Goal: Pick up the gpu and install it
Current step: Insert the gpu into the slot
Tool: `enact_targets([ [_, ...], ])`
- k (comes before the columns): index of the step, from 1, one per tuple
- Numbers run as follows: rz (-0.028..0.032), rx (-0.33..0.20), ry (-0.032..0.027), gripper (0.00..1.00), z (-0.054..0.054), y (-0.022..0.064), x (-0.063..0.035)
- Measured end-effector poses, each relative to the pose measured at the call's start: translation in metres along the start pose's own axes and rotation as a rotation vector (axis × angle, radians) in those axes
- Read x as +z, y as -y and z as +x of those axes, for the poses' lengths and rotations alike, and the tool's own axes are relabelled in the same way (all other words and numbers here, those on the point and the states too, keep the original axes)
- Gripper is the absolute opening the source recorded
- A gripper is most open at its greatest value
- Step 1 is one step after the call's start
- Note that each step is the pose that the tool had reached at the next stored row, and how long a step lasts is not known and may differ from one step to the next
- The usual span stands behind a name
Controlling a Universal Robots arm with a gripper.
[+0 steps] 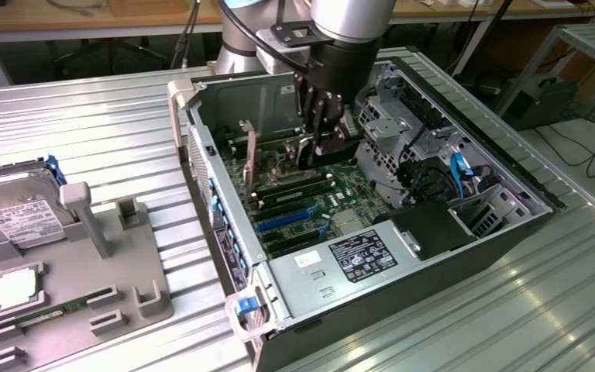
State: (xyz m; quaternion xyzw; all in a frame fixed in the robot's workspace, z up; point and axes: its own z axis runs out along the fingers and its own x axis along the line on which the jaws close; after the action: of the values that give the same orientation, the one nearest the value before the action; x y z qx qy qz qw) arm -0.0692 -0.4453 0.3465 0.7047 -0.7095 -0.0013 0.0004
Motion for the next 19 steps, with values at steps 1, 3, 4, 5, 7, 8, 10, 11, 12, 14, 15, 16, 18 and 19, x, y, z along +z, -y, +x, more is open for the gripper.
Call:
enact_targets([
  [1, 0.0, 0.0, 0.0001, 0.28, 0.0, 0.0, 0.0006],
  [3, 0.0, 0.0, 0.0001, 0.28, 0.0, -0.0001, 0.0023],
  [4, 0.0, 0.0, 0.0001, 0.28, 0.0, -0.0001, 0.0032],
  [5, 0.0, 0.0, 0.0001, 0.28, 0.0, -0.0001, 0.0049],
  [7, 0.0, 0.0, 0.0, 0.28, 0.0, -0.0003, 0.008],
  [8, 0.0001, 0.0, 0.0, 0.28, 0.0, -0.0003, 0.0089],
  [10, 0.0017, 0.0, 0.0, 0.28, 0.0, -0.0007, 0.0107],
  [11, 0.0034, 0.0, 0.0, 0.28, 0.0, -0.0009, 0.0114],
  [12, 0.0044, 0.0, 0.0, 0.28, 0.0, -0.001, 0.0119],
  [14, 0.0049, 0.0, 0.0001, 0.28, 0.0, -0.0012, 0.013],
  [15, 0.0049, 0.0, -0.0001, 0.28, 0.0, -0.0013, 0.0132],
  [16, 0.0049, 0.0, -0.0002, 0.28, 0.0, -0.0013, 0.0134],
  [18, 0.0051, 0.0, 0.0002, 0.28, 0.0, -0.0013, 0.0144],
  [19, 0.0051, 0.0, 0.0002, 0.28, 0.0, -0.0013, 0.0151],
])
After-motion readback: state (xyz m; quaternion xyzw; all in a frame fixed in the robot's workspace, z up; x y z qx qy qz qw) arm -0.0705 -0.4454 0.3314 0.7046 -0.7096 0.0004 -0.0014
